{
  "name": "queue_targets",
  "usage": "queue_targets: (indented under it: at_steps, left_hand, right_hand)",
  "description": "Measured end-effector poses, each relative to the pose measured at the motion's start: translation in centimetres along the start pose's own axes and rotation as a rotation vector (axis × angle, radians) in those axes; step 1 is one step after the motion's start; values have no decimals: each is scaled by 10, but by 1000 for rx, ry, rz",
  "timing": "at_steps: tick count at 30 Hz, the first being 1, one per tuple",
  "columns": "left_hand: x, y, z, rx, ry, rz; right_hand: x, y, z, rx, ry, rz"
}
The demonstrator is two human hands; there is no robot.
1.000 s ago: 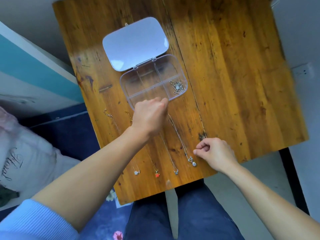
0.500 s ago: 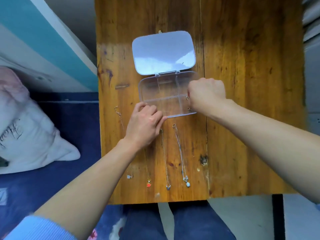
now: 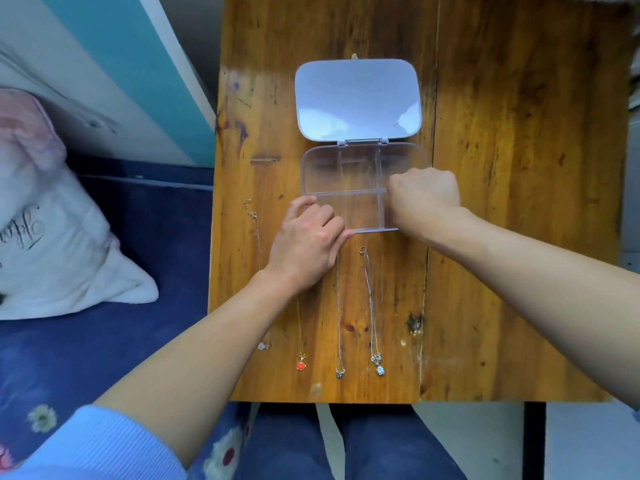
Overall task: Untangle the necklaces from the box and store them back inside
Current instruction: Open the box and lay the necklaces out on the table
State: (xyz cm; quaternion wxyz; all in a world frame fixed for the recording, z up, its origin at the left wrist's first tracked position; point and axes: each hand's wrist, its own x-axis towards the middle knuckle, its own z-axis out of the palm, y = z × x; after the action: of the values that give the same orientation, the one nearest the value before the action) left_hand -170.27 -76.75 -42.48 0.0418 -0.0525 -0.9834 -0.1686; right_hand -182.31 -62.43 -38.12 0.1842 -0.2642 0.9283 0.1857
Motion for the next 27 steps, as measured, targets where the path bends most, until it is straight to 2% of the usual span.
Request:
queue_targets:
  at_steps: [3,5,9,15,21,27]
  left_hand:
    - [2,0,-3,-13,-27,10]
    - [3,0,-6,-34,-40,15]
    - [5,-2,-12,-54,-95,10]
    - [13,3,-19,-55,-194,-17]
    - [60,37,-23,-305,-225,-70]
    - [96,86,-4,-277,-421,53]
  right_hand:
    - [-5,-1,1,67,-16,28]
    - [-11,3,-3,190,-22,111]
    - [-34,32,-10,630,-4,320]
    - [-76,67,10,1289,-41,489]
    - [-99,89,40,1610,-1,590]
    - [-110,111,47,1933,-69,566]
